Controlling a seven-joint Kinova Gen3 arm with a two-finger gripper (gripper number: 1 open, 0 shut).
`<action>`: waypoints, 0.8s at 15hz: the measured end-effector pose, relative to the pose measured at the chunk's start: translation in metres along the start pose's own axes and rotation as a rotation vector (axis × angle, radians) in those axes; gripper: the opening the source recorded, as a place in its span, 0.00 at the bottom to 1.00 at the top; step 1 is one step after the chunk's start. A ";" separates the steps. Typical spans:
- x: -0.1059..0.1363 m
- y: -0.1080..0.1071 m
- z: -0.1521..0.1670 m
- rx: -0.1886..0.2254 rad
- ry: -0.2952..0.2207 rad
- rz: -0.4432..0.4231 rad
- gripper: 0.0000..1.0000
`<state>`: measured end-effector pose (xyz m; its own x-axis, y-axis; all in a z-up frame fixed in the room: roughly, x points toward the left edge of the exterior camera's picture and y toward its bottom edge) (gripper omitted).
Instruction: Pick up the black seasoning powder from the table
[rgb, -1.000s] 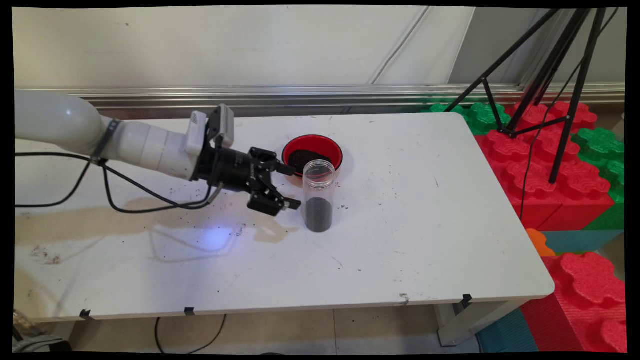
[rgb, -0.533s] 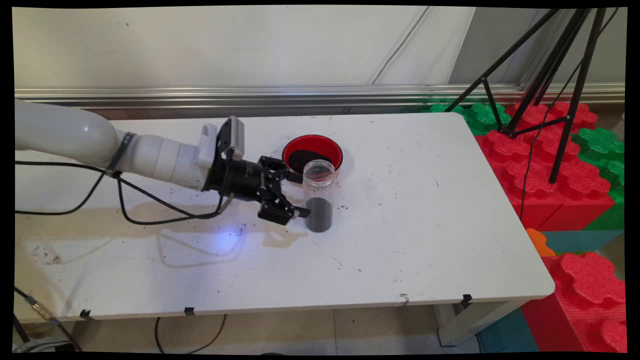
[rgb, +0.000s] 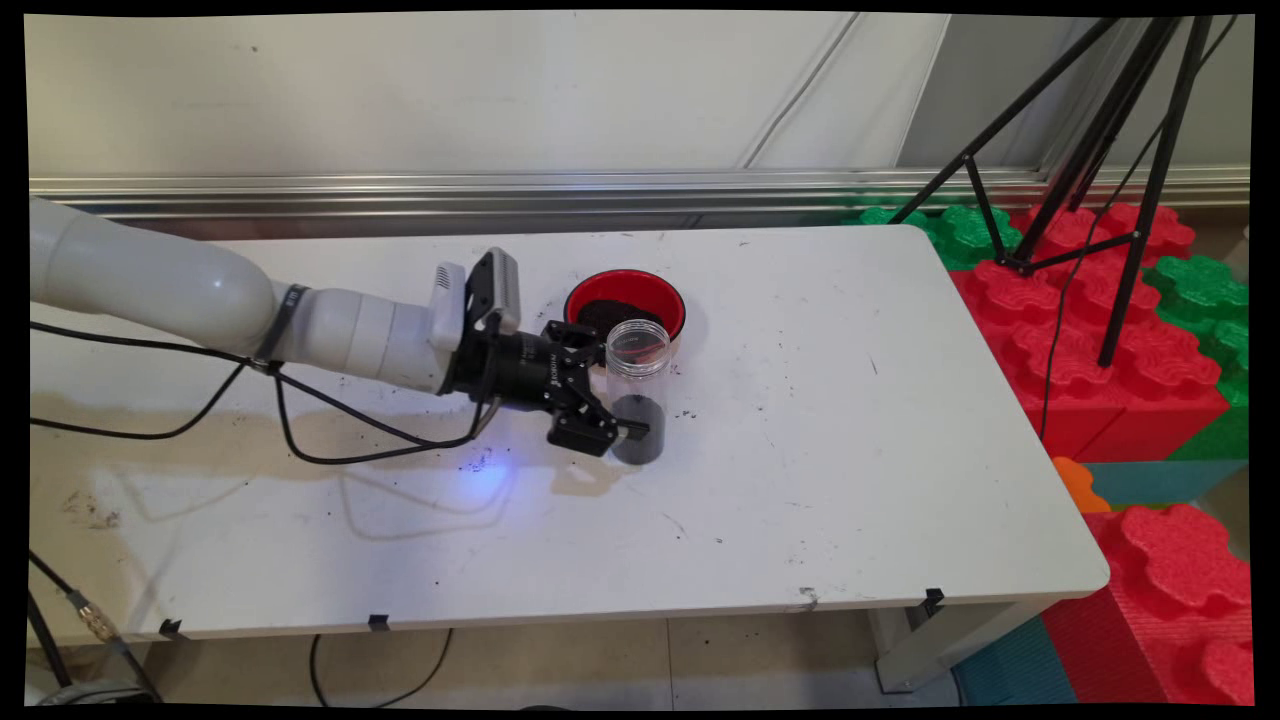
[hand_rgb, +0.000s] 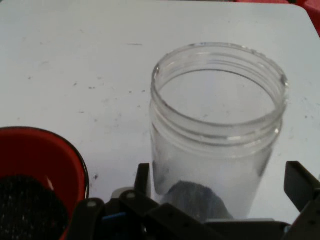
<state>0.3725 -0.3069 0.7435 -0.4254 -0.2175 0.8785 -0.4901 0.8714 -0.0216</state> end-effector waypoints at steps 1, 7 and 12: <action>0.000 0.000 0.002 0.002 0.002 0.000 1.00; -0.001 0.000 0.017 0.023 0.013 -0.001 1.00; -0.004 0.002 0.021 0.033 0.012 -0.004 1.00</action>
<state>0.3572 -0.3134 0.7295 -0.4140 -0.2154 0.8844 -0.5164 0.8557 -0.0334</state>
